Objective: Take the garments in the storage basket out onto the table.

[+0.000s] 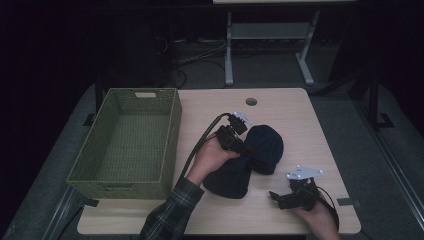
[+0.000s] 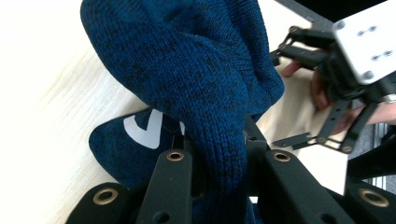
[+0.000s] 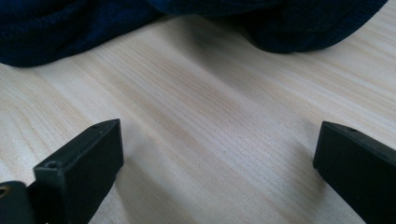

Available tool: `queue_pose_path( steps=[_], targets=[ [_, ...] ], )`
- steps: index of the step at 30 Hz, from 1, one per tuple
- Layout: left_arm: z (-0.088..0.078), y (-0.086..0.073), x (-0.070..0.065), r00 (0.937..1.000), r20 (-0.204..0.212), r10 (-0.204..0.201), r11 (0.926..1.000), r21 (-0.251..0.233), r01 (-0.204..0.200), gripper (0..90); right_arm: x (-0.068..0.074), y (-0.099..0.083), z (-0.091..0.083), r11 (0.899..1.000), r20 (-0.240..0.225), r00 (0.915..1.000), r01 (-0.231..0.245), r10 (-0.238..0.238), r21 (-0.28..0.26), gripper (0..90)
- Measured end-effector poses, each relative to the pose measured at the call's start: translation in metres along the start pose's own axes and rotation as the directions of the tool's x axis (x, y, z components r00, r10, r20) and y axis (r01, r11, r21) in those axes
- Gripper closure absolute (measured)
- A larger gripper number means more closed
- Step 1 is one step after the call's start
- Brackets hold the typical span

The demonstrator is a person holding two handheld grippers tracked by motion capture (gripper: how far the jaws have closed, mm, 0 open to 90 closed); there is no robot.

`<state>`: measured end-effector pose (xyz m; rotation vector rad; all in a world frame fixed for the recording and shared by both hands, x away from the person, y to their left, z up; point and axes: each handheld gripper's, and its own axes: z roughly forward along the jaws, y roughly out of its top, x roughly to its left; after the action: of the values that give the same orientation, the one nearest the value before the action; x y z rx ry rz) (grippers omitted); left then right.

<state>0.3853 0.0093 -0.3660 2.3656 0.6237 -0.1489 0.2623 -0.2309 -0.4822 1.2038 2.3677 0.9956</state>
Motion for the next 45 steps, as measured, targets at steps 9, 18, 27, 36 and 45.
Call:
queue_pose_path(
  steps=[9, 18, 27, 36, 45],
  targets=[
    [0.008, -0.016, 0.02, 0.9988, -0.002, -0.049, 0.9987, 0.013, 0.049, 76.9, 0.0, 0.0, 0.0, 1.0, 0.001, 1.0, 0.001, -0.001, 0.0, 1.4],
    [-0.001, -0.021, 0.022, 0.9969, -0.066, -0.042, 0.9989, 0.02, 0.043, 53.1, 0.0, 0.0, 0.0, 1.0, 0.0, 1.0, 0.001, -0.001, 0.0, 1.4],
    [-0.018, -0.025, 0.016, 0.9927, -0.119, -0.023, 0.9997, -0.006, 0.022, 32.6, 0.0, 0.0, 0.0, 1.0, 0.001, 1.0, 0.002, -0.002, 0.0, 1.4],
    [-0.043, -0.034, 0.002, 0.992, -0.126, -0.004, 0.999, -0.044, -0.001, 48.5, 0.0, 0.0, 0.0, 1.0, 0.0, 1.0, 0.002, -0.002, 0.001, 1.4],
    [-0.053, -0.048, -0.015, 0.9967, -0.073, 0.035, 0.9986, -0.038, -0.038, 89.8, 0.0, 0.0, 0.0, 1.0, 0.001, 1.0, 0.002, -0.002, -0.001, 1.4]
  ],
)
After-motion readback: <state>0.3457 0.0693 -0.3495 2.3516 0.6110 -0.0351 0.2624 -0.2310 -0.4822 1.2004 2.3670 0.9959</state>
